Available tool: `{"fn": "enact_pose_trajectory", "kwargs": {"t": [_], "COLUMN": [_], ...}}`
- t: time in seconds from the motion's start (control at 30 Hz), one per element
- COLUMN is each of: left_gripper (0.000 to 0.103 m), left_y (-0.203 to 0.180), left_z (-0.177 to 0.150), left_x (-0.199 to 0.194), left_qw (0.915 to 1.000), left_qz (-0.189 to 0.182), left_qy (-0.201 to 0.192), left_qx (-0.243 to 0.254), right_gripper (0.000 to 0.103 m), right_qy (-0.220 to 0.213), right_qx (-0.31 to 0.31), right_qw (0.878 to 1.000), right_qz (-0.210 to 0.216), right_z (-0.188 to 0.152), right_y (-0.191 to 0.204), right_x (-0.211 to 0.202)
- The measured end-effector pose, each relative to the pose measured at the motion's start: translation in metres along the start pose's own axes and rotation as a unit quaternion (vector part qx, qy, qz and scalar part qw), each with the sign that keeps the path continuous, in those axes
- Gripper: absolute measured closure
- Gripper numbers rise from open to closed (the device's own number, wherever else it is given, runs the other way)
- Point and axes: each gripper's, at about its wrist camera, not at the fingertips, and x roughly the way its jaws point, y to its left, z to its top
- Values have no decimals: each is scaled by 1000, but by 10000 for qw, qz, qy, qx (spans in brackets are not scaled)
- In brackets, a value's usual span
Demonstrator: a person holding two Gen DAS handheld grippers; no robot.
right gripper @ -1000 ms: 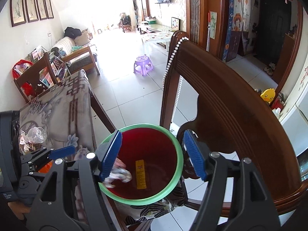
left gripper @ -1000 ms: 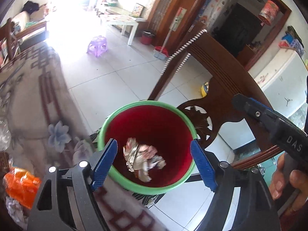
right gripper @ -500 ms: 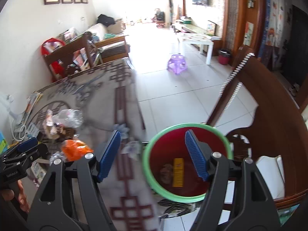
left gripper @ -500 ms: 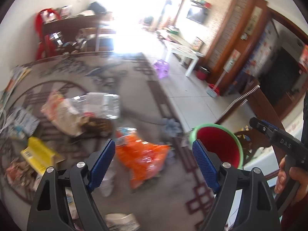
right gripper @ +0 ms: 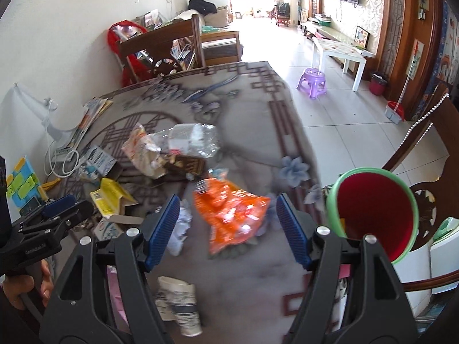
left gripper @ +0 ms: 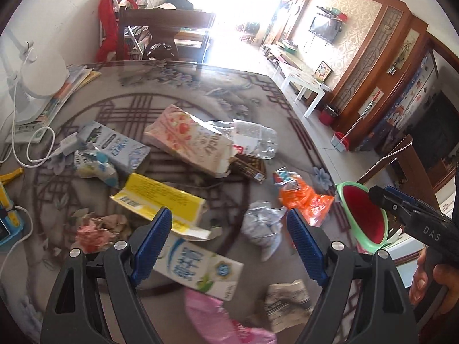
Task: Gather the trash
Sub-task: 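Grasp crumpled paper with the left tool while the right tool grasps a yellow carton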
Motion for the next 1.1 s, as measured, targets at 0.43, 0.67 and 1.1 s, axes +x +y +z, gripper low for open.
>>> {"fn": "enact_pose_trajectory", "kwargs": {"t": [0.43, 0.67, 1.1], "left_gripper": [25, 25, 69], "left_y": [120, 176, 172], "left_z": [-7, -20, -31], "left_x": [-16, 6, 60], "left_qw": [9971, 9899, 9828], "left_qz": [573, 530, -257], "left_qy": [68, 509, 991], "left_qx": [-487, -1211, -1538], "right_gripper": [33, 33, 32], "right_qy": [437, 624, 962], "right_qx": [-149, -403, -827], "right_qw": [9989, 9971, 9913], "right_qz": [49, 178, 342], "right_z": [-18, -17, -16], "right_y": [79, 115, 150], "right_x": [28, 42, 65]}}
